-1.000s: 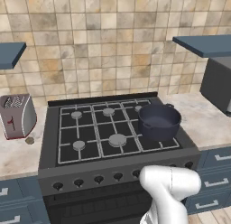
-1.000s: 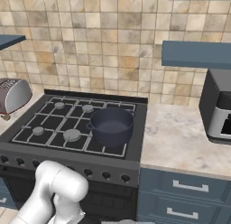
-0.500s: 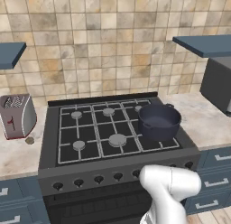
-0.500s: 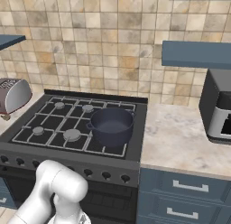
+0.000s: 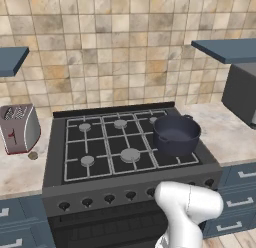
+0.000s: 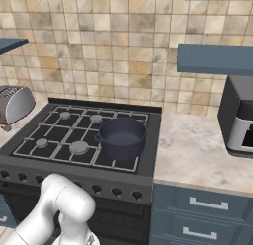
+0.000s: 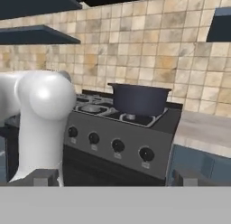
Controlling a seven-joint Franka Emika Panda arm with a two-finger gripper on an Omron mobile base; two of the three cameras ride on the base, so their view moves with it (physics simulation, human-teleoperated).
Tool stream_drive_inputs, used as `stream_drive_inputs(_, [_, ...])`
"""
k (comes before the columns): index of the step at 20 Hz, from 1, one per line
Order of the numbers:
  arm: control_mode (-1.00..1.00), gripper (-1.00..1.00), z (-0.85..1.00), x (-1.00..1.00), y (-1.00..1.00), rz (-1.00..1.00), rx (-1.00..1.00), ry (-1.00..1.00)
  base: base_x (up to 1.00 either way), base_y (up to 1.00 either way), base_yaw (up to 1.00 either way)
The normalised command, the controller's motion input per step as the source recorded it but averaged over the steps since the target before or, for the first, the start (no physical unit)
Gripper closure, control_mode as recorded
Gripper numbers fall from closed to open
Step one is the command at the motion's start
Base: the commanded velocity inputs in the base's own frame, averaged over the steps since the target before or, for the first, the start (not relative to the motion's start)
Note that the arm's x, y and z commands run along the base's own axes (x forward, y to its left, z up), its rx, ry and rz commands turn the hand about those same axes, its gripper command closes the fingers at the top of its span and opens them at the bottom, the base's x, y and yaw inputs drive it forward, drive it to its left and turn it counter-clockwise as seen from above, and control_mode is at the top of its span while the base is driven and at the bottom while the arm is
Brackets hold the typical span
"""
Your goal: Turn on the burner for the pot on the stove. Wait thirty seconds for the pot to heat up. Then add the garlic to the pot.
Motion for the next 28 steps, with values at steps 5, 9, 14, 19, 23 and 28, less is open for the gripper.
stream_drive_inputs(5, [-1.00, -1.00, -0.42, 0.00, 0.00, 0.00, 0.00, -0.21, 0.00, 0.00, 0.00])
stream_drive_inputs(9, [-1.00, -1.00, -0.27, 0.08, 0.00, -0.01, 0.00, -0.16, 0.00, 0.00, 0.00])
stream_drive_inputs(14, [-1.00, -1.00, -0.14, 0.51, 0.05, -0.01, 0.00, -0.02, 0.00, 0.00, 0.00])
stream_drive_inputs(19, [-1.00, -1.00, -0.01, 0.80, 0.00, 0.00, 0.03, 0.02, 0.00, 0.00, 0.00])
stream_drive_inputs(23, [-1.00, -1.00, -0.13, 0.52, 0.01, 0.00, 0.05, 0.00, 0.00, 0.00, 0.00])
stream_drive_inputs(28, [-1.00, -1.00, -0.32, 0.35, 0.25, -0.01, 0.00, -0.12, 0.00, 0.00, 0.00])
